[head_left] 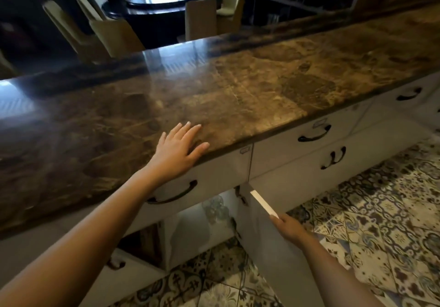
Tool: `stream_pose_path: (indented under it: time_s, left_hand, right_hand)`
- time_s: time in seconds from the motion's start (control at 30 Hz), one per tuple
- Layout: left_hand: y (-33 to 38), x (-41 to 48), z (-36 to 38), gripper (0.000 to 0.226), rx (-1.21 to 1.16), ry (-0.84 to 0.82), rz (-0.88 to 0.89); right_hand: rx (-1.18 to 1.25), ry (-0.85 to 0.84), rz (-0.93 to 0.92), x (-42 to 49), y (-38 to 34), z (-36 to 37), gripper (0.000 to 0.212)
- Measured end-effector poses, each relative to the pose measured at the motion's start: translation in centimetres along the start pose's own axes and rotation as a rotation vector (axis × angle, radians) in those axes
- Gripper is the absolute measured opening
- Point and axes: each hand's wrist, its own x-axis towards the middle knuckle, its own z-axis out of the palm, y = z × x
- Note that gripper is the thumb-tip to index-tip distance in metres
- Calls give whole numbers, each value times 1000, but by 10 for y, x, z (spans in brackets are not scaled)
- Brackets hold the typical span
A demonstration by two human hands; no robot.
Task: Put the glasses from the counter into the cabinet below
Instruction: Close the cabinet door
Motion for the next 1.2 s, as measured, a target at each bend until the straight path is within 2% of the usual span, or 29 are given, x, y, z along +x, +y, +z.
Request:
stream_pose_path:
  time_s: [0.07, 0.17, 0.47, 0.73, 1.0, 1.13, 1.2]
  left_hand:
    - [-25, -1, 12, 67, 147, -83, -90]
    - [-45, -10, 20, 67, 240, -28, -75]
    - [-51, -12, 27, 64, 273, 42, -28]
    - [-57, -10, 27, 64, 251, 5, 13]
    - [-62, -10, 17, 60, 231, -82, 82]
    - [-87, -29, 1, 54, 200, -112, 167]
    - [-110, -49, -8, 55, 186, -112, 141]
  right_hand:
    - [63, 10, 30, 0, 7, 1, 42]
    - [55, 12, 100, 0, 19, 5, 45]
    - [38, 64, 155, -8, 19, 27, 44]
    - [359, 59, 145, -31, 15, 72, 36]
    - [686, 27, 181, -57, -22, 131, 44]
    - [862, -19, 194, -71, -54, 156, 33]
    - [955, -60, 222, -69, -65, 169, 41]
